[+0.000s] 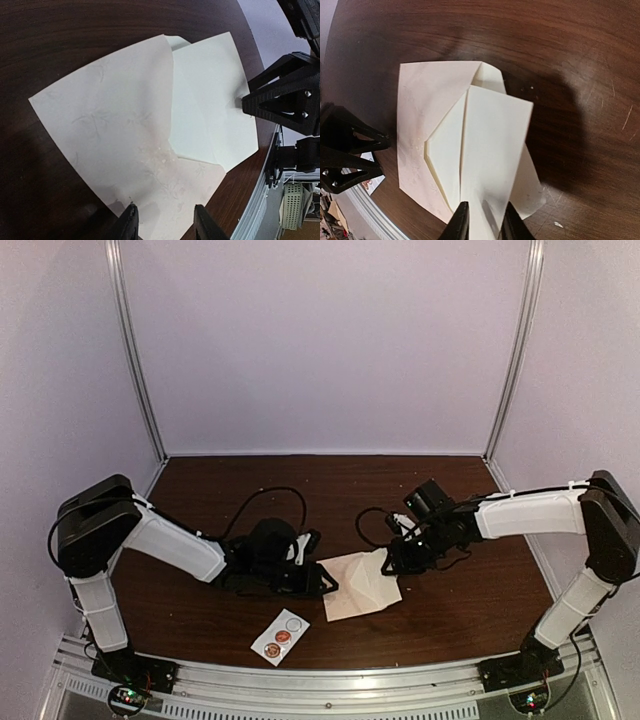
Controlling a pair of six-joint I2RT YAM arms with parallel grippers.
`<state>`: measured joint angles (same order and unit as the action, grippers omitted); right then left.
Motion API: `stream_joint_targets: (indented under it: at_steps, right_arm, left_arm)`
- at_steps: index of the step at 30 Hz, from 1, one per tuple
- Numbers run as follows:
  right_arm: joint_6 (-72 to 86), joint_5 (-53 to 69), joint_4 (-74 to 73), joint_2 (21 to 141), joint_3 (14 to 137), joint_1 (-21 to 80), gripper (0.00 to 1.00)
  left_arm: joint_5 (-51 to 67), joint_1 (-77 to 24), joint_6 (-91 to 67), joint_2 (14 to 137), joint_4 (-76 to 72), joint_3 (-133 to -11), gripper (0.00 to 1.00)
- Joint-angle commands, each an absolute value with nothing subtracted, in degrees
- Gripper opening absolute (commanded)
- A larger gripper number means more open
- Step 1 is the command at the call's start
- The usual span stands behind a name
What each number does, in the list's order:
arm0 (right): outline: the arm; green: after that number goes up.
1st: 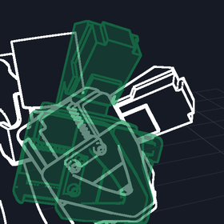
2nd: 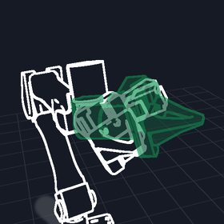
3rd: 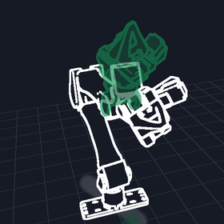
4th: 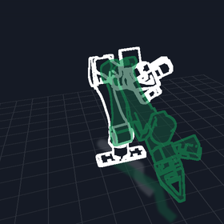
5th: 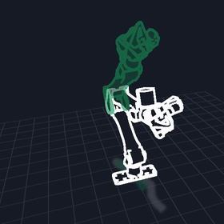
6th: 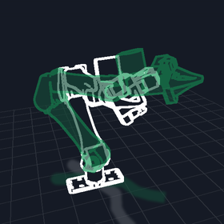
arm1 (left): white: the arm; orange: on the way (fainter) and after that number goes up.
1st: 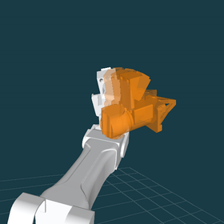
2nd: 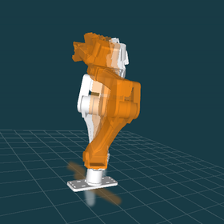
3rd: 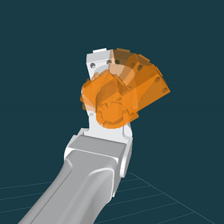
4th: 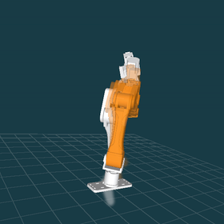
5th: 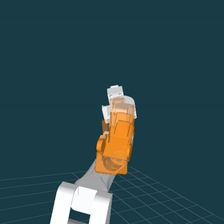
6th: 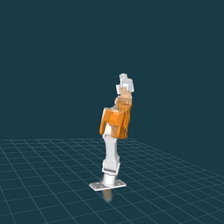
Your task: Place the letter into the envelope and seal it
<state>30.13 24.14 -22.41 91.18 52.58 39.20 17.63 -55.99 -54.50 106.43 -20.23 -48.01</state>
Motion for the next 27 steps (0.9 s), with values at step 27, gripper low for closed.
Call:
stream_joint_targets:
  at_steps: [27]
  right_arm:
    - [31.6,25.1,-15.8,96.3,49.0,39.4,0.00]
  left_arm:
    - [10.9,-56.0,-53.9,102.8,-16.5,-45.1,0.43]
